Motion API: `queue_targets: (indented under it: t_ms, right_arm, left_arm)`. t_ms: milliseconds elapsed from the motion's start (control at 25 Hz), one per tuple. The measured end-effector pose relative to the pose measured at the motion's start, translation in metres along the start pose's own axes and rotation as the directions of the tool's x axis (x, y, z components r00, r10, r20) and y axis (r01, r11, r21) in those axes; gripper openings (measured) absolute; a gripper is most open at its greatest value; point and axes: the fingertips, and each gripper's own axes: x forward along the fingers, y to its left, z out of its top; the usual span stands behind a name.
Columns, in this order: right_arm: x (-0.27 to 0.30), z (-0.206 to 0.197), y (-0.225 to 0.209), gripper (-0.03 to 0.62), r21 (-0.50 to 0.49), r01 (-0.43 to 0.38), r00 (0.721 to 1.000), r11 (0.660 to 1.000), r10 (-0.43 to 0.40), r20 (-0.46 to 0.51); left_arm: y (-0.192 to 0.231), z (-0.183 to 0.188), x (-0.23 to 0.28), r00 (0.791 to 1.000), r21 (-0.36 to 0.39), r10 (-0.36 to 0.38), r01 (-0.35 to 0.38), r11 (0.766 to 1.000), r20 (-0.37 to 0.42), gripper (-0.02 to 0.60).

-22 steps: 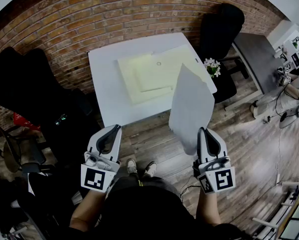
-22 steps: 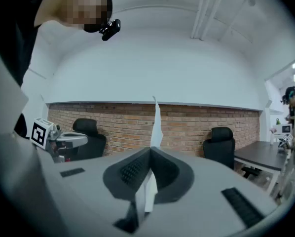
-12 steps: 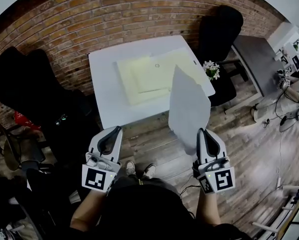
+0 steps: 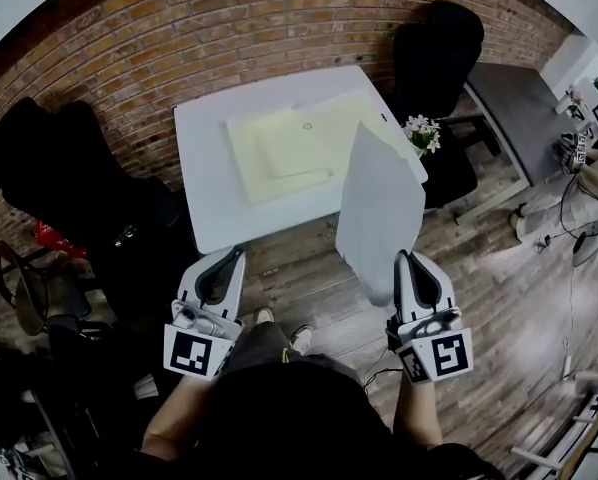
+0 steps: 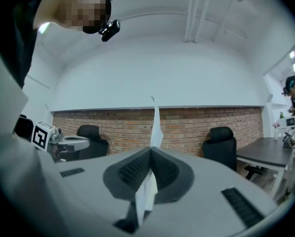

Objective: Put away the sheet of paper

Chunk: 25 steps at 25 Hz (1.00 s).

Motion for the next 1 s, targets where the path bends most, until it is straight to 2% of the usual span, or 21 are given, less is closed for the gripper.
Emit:
queue_targets:
  t_ms: [280, 520, 1000]
  right_arm:
    - [0.006, -0.011, -0.022, 0.015, 0.011, 0.014, 0.999, 1.000, -0.014, -0.030]
    - [0.034, -0.019, -0.047, 0.015, 0.010, 0.031, 0.998, 0.999, -0.030, -0.057]
    - [0.172, -0.016, -0.089, 0.015, -0.054, -0.002, 0.994, 0.999, -0.004, -0.109]
  left_arm:
    - [-0.003, -0.012, 0.027, 1.000, -0.019, -0.019, 0.018, 1.000, -0.025, 0.031]
    - [0.010, -0.026, 0.073, 0.999, -0.049, -0.044, 0.043, 0.998, -0.019, 0.031]
    - [0.101, -0.050, 0.185, 0.999, -0.092, -0.038, 0.037, 0.995, -0.013, 0.031]
